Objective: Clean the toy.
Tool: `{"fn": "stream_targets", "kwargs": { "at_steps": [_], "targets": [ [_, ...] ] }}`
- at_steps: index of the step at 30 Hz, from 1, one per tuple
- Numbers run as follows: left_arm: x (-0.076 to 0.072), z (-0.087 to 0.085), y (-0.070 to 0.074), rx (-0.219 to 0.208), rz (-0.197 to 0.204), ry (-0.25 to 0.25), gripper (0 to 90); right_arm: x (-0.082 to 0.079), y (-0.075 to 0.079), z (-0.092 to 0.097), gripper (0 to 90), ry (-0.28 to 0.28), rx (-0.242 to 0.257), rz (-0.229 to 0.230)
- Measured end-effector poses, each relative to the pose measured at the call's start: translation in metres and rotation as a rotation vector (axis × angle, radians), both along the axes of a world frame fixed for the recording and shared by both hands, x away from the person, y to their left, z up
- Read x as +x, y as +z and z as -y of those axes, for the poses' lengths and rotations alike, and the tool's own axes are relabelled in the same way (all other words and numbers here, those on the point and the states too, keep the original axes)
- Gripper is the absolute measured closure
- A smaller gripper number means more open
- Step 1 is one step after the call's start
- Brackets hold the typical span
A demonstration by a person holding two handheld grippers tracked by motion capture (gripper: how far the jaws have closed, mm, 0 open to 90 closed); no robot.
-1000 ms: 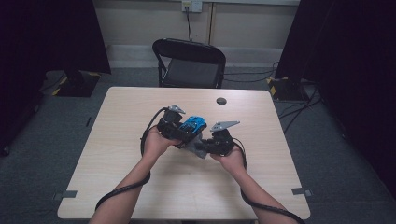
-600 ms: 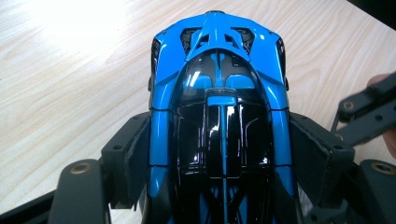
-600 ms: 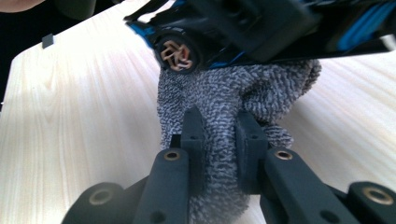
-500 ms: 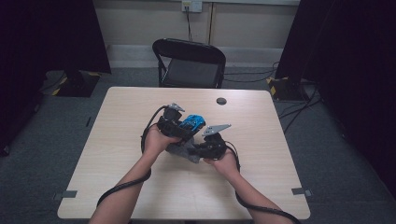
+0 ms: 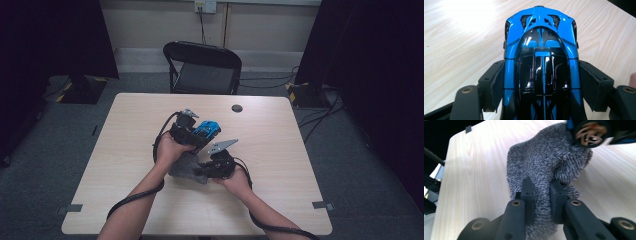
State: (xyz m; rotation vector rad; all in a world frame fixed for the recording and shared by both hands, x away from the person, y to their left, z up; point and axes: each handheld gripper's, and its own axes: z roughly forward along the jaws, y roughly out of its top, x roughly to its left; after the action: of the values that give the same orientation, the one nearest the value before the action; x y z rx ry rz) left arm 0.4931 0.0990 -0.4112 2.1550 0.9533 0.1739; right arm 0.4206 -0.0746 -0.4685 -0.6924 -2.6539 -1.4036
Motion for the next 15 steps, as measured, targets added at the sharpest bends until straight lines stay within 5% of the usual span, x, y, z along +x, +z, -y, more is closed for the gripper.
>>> {"fn": "stream_targets", "kwargs": {
  "at_steps": [6, 15],
  "targets": [
    [0.002, -0.005, 0.004, 0.002, 0.004, 0.011, 28.3, -0.004, 0.001, 0.002, 76.8, 0.011, 0.001, 0.003],
    [-0.002, -0.033, 0.014, 0.015, 0.021, 0.053, 28.3, 0.005, 0.012, 0.034, 76.6, -0.068, -0.015, 0.026]
  ]
}}
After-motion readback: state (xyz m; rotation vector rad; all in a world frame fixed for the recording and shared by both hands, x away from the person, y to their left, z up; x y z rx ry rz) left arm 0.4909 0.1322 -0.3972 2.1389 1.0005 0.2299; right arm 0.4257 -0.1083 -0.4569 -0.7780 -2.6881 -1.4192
